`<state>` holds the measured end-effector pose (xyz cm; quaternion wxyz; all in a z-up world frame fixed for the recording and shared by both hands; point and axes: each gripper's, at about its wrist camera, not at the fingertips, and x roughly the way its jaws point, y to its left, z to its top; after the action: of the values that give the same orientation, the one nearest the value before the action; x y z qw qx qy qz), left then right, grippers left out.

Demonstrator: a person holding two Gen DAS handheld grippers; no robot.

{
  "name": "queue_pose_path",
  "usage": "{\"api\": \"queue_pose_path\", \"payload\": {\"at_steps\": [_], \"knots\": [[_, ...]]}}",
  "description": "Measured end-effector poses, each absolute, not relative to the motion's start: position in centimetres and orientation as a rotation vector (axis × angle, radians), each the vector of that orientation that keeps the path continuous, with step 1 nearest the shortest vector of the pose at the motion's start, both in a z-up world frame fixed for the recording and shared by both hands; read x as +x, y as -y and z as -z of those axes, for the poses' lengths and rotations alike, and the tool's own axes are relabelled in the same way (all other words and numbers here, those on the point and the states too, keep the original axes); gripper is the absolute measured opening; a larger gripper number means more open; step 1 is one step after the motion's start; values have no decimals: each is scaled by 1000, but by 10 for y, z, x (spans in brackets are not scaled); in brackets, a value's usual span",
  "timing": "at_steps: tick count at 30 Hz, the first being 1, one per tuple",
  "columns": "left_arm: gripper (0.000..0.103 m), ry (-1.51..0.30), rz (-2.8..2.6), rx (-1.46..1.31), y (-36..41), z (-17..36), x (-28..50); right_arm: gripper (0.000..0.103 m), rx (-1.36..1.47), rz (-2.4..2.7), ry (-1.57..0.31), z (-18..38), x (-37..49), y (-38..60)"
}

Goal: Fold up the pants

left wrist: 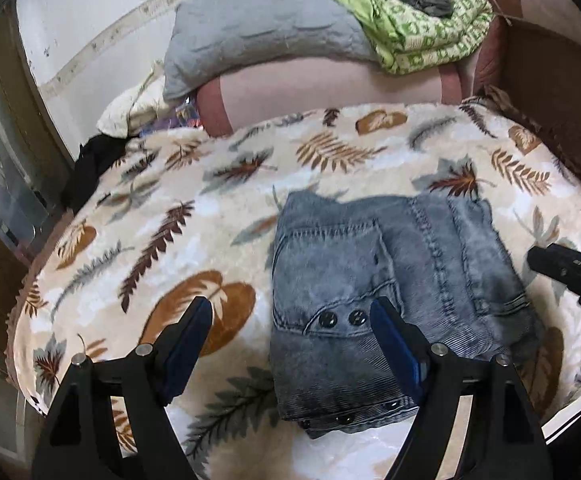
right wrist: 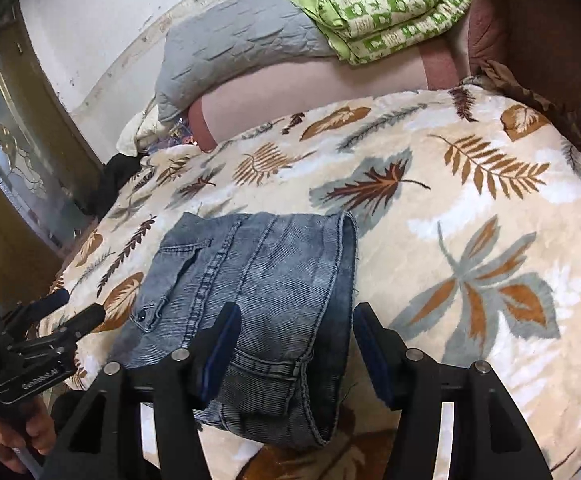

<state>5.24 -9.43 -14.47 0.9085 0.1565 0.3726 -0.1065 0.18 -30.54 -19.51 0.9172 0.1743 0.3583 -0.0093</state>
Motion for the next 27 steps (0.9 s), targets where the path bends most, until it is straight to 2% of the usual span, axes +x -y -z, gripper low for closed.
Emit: {"api": "queue_pose_path", "payload": {"at_steps": [11,27], "knots": [[83,-708,205,352,101,122,41,64,268,52,-686,183,-4,293],[84,-730,158,359,95,127,49,68,239,103,-715,190,1,292]]}}
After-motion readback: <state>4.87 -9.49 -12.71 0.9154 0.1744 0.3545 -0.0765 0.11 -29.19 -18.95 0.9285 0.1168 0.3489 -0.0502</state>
